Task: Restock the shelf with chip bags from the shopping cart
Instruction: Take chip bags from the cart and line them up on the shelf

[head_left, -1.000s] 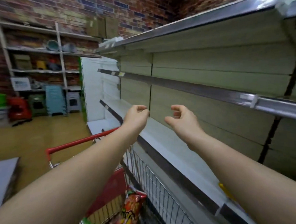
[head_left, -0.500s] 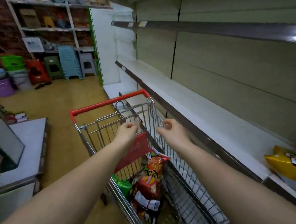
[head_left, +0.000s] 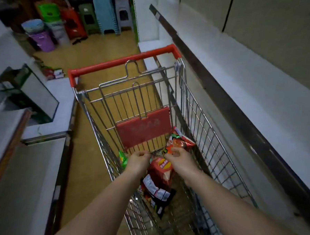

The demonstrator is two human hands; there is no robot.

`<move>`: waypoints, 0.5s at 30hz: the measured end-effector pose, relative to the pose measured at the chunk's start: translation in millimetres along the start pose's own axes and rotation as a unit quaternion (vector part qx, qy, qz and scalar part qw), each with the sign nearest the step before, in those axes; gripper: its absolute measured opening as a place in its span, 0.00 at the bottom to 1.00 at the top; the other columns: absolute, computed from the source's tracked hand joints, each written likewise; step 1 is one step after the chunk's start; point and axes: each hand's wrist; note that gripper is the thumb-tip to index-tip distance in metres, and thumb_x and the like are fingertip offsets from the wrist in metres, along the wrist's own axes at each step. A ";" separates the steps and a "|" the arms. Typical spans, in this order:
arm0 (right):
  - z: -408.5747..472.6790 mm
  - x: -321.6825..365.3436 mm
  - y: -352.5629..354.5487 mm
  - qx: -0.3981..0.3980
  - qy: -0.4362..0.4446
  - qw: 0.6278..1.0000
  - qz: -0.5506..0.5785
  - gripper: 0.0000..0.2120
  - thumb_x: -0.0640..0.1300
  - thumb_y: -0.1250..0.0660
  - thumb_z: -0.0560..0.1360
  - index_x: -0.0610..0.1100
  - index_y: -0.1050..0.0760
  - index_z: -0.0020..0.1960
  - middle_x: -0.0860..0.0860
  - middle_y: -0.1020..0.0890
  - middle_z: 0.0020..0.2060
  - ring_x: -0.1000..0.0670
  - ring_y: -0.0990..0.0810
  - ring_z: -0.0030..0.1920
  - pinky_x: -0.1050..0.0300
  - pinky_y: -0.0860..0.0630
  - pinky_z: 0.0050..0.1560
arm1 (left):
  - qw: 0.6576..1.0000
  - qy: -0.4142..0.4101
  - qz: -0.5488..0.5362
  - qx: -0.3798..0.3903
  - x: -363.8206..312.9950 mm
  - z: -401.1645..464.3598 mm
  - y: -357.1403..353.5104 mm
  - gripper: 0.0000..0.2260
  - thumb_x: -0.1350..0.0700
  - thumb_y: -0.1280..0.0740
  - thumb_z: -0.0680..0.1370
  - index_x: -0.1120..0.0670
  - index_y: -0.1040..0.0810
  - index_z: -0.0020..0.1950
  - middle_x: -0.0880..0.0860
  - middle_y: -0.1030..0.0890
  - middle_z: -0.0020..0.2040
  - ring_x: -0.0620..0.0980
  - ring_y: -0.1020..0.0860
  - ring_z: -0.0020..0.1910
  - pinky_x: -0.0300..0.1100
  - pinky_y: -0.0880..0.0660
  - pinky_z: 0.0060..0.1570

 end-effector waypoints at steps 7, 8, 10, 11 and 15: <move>47.3 -62.8 -24.8 0.037 -0.100 0.994 0.028 0.19 0.44 0.32 0.74 0.43 0.28 0.64 0.46 0.23 0.58 0.47 0.24 0.55 0.54 0.26 0.54 | 0.996 0.089 -0.004 -0.008 51.7 39.1 -38.9 0.09 0.56 0.40 0.81 0.53 0.27 0.41 0.52 0.25 0.42 0.51 0.27 0.45 0.39 0.34 0.38; 54.0 -67.5 -25.8 0.036 -0.108 0.993 0.027 0.18 0.44 0.33 0.75 0.43 0.28 0.64 0.46 0.23 0.58 0.48 0.24 0.54 0.56 0.27 0.53 | 0.995 0.096 0.001 -0.004 55.8 46.6 -43.3 0.09 0.56 0.40 0.81 0.53 0.27 0.41 0.52 0.25 0.42 0.51 0.27 0.44 0.40 0.34 0.37; 70.9 -76.5 -27.5 0.038 -0.119 0.992 0.029 0.17 0.43 0.34 0.76 0.42 0.28 0.64 0.47 0.22 0.56 0.52 0.24 0.45 0.61 0.26 0.46 | 0.994 0.105 0.004 0.003 63.4 64.5 -51.0 0.06 0.57 0.41 0.81 0.56 0.27 0.46 0.52 0.25 0.40 0.49 0.27 0.41 0.40 0.32 0.36; 80.6 -81.3 -28.1 0.037 -0.124 0.991 0.031 0.17 0.42 0.34 0.76 0.42 0.29 0.64 0.47 0.22 0.53 0.55 0.26 0.39 0.68 0.27 0.38 | 0.994 0.106 0.009 0.002 66.3 74.2 -54.1 0.07 0.57 0.41 0.81 0.58 0.25 0.51 0.52 0.25 0.39 0.48 0.27 0.39 0.39 0.33 0.35; 118.4 -100.8 -32.1 0.021 -0.135 0.990 0.031 0.17 0.41 0.34 0.76 0.42 0.28 0.64 0.46 0.23 0.56 0.55 0.26 0.41 0.67 0.32 0.31 | 0.991 0.131 0.024 0.007 85.7 118.5 -63.8 0.16 0.58 0.43 0.81 0.67 0.29 0.63 0.51 0.28 0.34 0.47 0.31 0.33 0.39 0.36 0.32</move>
Point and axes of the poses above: each hand's wrist, its own z-axis towards the middle knuckle, its own y-axis out of the back of the hand, x = y × z
